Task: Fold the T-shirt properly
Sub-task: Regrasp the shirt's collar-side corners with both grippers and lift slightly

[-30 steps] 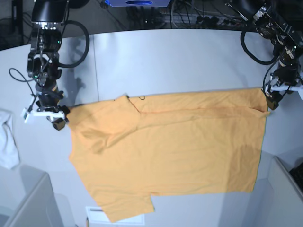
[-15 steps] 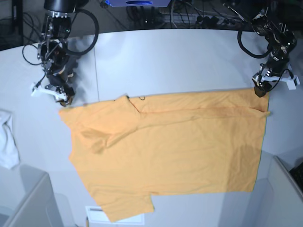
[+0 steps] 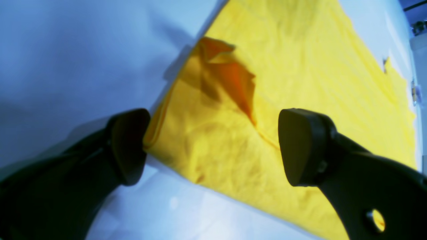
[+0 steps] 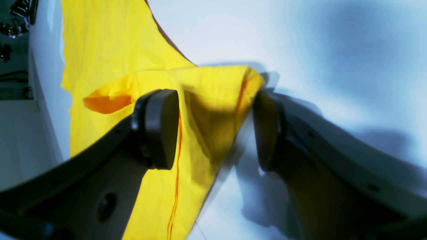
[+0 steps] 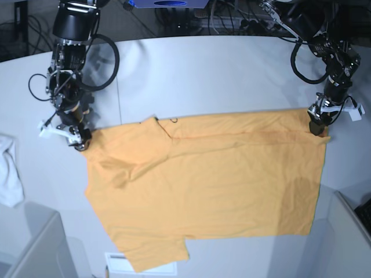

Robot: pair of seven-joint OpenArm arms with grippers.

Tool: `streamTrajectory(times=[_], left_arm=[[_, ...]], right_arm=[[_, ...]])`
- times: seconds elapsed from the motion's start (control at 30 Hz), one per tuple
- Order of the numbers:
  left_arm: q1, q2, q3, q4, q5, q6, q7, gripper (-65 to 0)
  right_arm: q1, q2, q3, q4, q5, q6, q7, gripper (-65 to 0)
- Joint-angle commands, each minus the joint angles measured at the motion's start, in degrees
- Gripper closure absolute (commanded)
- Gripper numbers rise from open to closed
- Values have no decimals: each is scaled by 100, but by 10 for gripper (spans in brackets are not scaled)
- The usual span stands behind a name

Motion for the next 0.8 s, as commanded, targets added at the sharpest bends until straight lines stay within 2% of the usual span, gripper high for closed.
streamTrajectory(times=[0.0,0.2,0.27,0.33,0.47,0.53,0.57,0.6,0.67,0.7,0.77], left_arm=[[27,-8,16,-21,164,93,286,-578],[27,-8,16,-21,164,93,286,-576],[27,-8,16,-21,164,93,286,-543],[36,-8,-11,-21,164,93,286,-423],[53,-8,-11,-21,164,93,286,-132],[62,-8,-11,-21,164,93,286,-25],[62,-17,-11,-21,173,93,286,0],[71,-17,7,-21,173,93,286,0],[71,-25,7,-13,173,93,286,0],[71,-34,7,14,173,93,295,0],[53,-104,16,23,173,93,312,0]], right_arm=[[27,30,-22,-36,-22,-194,-146,-341],[35,118,-163,-115,-22,-194,-146,-339],[44,188,-277,-159,-22,-194,-137,-338],[44,197,-383,-159,-22,-194,-120,-336],[44,188,-374,-159,-22,-194,-111,-335],[44,188,-374,-177,-22,-194,-111,-330],[44,188,-374,-239,-22,-194,-102,-312],[53,188,-365,-344,-22,-194,-58,-261],[132,197,-374,-537,-13,-194,153,-71],[141,215,-392,-555,4,-194,214,0],[141,224,-374,-476,13,-194,232,0]])
